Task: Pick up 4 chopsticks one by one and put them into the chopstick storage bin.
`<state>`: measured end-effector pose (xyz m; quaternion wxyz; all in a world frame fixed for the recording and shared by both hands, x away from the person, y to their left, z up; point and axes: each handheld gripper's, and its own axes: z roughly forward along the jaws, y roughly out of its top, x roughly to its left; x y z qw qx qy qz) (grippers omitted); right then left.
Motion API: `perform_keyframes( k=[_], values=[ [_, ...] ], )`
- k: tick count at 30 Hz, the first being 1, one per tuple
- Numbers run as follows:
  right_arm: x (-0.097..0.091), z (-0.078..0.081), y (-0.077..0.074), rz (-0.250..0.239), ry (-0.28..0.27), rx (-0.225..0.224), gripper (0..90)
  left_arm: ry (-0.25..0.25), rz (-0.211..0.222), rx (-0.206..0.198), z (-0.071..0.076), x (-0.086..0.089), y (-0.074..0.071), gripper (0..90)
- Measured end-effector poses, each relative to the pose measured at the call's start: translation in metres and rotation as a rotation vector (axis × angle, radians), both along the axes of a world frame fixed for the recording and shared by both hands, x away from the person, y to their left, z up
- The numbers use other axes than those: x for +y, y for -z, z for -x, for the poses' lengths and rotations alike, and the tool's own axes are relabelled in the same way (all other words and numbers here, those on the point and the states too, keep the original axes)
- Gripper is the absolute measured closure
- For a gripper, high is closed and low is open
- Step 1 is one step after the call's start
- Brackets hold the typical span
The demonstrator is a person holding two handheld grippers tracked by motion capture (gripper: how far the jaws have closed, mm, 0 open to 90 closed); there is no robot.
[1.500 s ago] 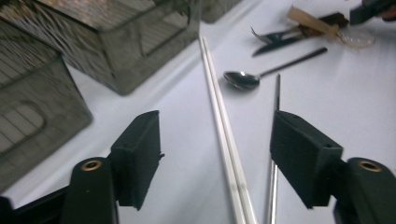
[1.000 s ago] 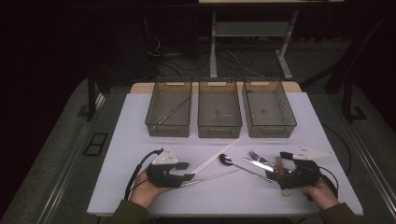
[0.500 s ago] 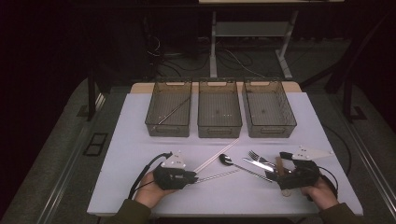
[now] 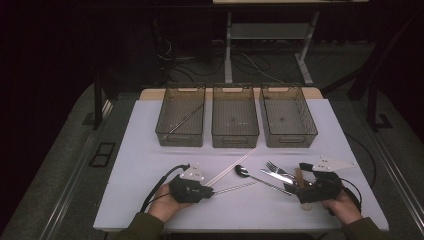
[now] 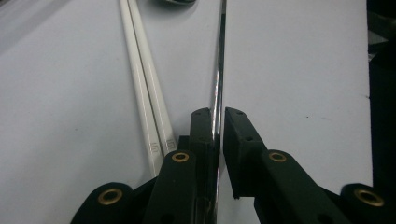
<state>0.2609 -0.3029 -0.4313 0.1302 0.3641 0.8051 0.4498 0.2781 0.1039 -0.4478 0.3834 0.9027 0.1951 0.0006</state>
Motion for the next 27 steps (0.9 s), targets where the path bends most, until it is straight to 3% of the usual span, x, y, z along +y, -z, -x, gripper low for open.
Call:
perform_keyframes(
  k=[6,14,27],
  values=[
    [0.0006,-0.0002,0.0003,0.004,-0.004,0.002,3.2,0.011,0.018,-0.004,-0.0003,0.0021,0.0027,82.4],
    [0.001,0.0002,0.0,0.004,-0.008,0.002,3.2,0.035,-0.001,-0.028,0.0001,0.0001,0.0012,84.1],
    [0.0007,0.0003,0.0,0.004,-0.008,0.003,3.2,0.025,-0.014,0.011,0.0009,-0.0019,-0.0018,84.3]
  ],
)
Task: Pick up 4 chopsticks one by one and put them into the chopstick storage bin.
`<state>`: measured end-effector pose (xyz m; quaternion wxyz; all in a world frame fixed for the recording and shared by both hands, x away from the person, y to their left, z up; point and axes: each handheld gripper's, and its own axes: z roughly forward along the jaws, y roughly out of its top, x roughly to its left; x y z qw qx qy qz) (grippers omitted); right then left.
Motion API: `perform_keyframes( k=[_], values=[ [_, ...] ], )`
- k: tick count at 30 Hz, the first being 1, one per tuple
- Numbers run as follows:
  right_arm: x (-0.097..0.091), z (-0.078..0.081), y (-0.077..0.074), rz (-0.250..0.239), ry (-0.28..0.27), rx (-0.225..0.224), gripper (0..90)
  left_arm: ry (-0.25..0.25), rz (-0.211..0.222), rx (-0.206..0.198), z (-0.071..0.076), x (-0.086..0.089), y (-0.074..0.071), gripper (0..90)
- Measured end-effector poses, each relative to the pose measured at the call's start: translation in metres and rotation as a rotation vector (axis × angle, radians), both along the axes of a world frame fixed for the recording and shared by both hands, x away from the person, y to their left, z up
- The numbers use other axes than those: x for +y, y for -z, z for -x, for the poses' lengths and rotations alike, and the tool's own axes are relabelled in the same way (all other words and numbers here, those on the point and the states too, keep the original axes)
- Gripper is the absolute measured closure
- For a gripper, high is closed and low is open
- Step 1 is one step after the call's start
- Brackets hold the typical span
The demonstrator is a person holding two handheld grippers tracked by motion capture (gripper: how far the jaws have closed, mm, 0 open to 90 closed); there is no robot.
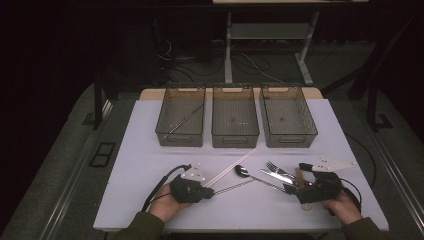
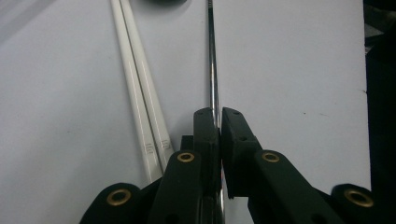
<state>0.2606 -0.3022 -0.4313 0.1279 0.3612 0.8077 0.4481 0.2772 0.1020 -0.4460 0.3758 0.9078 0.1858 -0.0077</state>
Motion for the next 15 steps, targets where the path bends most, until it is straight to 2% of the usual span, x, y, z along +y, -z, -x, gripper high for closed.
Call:
perform_keyframes(
  k=[7,15],
  values=[
    [0.0002,0.0,0.0003,0.002,-0.002,-0.001,3.2,-0.003,0.002,0.027,0.0032,-0.001,-0.0037,84.4],
    [-0.0005,0.0001,-0.0001,0.001,0.001,-0.001,3.2,-0.019,0.016,0.035,0.0048,-0.0006,-0.0096,84.3]
  ],
)
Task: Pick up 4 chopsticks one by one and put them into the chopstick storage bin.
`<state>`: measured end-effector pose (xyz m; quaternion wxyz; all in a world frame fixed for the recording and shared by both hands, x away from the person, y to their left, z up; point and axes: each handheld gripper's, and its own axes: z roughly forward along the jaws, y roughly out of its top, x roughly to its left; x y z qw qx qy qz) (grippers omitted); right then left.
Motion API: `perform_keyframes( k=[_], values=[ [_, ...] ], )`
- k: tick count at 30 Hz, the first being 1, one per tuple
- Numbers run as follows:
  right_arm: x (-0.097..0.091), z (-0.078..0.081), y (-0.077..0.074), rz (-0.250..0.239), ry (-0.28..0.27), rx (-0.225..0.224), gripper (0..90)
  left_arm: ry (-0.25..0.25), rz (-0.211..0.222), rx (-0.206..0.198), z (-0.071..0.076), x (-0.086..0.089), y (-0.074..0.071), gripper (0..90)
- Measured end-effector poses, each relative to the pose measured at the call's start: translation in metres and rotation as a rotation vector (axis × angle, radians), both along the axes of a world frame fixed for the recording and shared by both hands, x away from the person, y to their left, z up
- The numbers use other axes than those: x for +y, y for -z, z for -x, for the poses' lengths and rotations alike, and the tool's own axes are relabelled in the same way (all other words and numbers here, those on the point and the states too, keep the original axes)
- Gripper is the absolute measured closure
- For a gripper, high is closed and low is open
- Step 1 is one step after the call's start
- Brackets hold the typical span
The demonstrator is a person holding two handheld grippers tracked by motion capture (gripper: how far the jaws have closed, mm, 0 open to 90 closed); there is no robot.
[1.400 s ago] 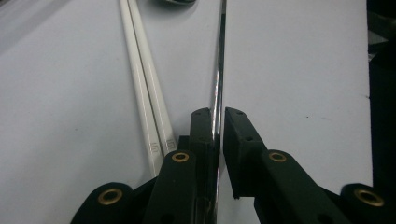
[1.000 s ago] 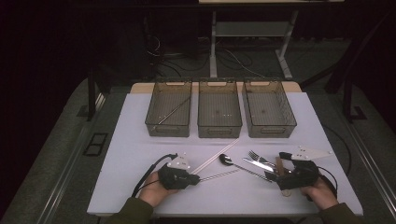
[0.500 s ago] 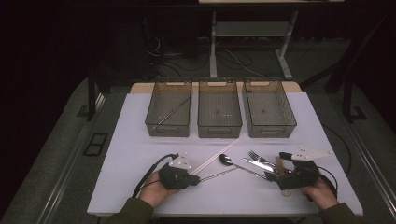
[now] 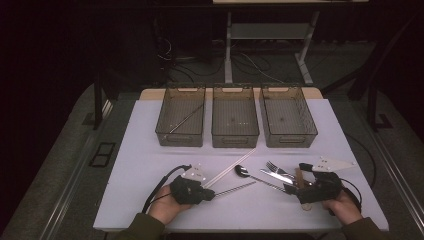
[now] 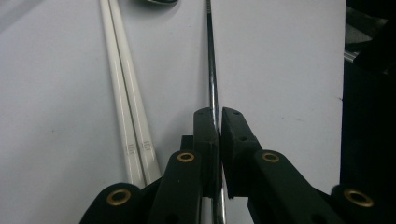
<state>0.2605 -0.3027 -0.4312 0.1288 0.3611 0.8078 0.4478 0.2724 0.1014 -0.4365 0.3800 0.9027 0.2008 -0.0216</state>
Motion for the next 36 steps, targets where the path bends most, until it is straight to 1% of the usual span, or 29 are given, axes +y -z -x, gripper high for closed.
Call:
perform_keyframes(
  k=[5,12,14,17,19,23,28,36],
  values=[
    [0.0,0.0,0.0,0.0,0.001,-0.001,3.2,-0.016,0.021,0.0,0.0,0.003,-0.005,84.3],
    [-0.001,0.0,0.0,-0.001,0.001,-0.005,3.2,-0.038,0.036,-0.012,0.0,0.01,-0.012,84.3],
    [0.0,0.0,-0.001,-0.006,0.002,-0.005,3.2,-0.047,0.04,-0.007,0.0,0.012,-0.013,84.3],
    [0.002,0.001,0.0,-0.02,0.004,-0.008,3.2,-0.049,0.043,-0.012,-0.001,0.014,-0.015,84.3],
    [0.003,0.001,0.0,-0.023,-0.001,-0.006,3.2,-0.058,0.054,-0.012,-0.002,0.017,-0.017,84.3],
    [0.009,0.001,0.004,-0.02,-0.015,0.002,3.2,-0.076,0.064,-0.019,-0.004,0.022,-0.02,84.3],
    [0.013,0.001,0.006,-0.001,-0.033,0.003,3.2,-0.101,0.072,-0.03,-0.006,0.026,-0.022,84.3],
    [0.013,0.0,0.006,0.006,-0.03,0.004,3.2,-0.151,0.086,-0.058,-0.011,0.036,-0.029,84.3]
  ],
)
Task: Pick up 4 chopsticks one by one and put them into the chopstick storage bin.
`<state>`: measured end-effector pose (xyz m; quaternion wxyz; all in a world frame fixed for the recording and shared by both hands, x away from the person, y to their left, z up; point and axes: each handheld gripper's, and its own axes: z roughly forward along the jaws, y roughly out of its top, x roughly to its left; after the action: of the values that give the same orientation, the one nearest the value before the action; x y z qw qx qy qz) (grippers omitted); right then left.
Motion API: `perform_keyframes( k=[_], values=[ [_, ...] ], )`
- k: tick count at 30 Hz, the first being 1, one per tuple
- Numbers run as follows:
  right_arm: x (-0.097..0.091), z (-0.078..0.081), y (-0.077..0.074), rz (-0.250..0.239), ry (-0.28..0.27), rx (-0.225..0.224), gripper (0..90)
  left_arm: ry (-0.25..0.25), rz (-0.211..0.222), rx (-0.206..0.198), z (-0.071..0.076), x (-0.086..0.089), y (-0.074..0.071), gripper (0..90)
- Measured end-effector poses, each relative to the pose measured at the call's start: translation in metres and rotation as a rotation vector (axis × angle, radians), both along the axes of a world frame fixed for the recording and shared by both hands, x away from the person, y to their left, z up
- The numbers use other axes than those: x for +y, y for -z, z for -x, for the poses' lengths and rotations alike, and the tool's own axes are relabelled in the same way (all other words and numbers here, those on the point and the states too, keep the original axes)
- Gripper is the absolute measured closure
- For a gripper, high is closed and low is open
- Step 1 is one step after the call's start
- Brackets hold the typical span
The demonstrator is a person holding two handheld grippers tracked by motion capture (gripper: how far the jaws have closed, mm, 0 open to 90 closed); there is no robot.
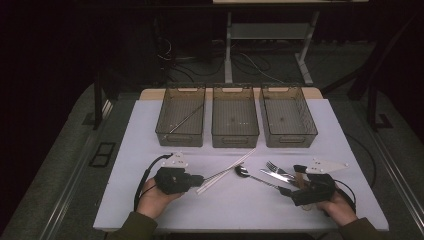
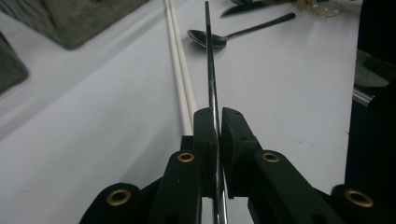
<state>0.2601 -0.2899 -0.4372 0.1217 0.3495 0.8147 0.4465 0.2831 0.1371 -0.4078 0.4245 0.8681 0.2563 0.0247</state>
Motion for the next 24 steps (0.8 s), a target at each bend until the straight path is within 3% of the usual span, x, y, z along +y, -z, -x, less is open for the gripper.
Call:
perform_keyframes(
  k=[24],
  values=[
    [-0.002,-0.001,-0.001,-0.001,0.009,-0.001,3.2,-0.163,0.061,-0.067,-0.016,0.042,-0.021,84.3]
  ],
)
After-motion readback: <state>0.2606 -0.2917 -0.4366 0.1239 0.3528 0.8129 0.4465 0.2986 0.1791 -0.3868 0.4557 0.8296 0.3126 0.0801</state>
